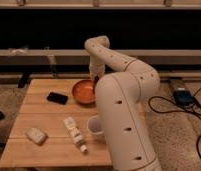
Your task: Place the pepper in the ceramic bowl
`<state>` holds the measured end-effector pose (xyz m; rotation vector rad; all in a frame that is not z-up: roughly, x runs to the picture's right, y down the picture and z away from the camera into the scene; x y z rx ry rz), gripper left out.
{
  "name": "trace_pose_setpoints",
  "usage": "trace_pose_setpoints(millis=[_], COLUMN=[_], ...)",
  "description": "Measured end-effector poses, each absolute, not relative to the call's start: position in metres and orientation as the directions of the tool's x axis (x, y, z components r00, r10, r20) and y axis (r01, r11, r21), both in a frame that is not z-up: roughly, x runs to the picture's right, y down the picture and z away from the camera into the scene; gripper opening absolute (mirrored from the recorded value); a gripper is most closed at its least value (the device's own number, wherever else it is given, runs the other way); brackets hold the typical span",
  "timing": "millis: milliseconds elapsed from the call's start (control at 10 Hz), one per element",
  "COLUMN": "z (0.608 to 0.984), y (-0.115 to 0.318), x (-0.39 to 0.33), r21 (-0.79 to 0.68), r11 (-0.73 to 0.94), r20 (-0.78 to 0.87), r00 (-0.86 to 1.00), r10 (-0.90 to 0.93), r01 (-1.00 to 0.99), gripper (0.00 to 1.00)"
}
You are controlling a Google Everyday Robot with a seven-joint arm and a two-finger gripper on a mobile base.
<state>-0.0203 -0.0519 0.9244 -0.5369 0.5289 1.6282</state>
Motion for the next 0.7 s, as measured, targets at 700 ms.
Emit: trace_pose_setpoints(millis=[700], z=[0.914], y=[-0.046], x=[-0.040], r21=[-0.060], r11=[-0.067], r20=[-0.584], r00=[-0.019], r10=[0.811], r01=[-0.996], gripper=[0.80])
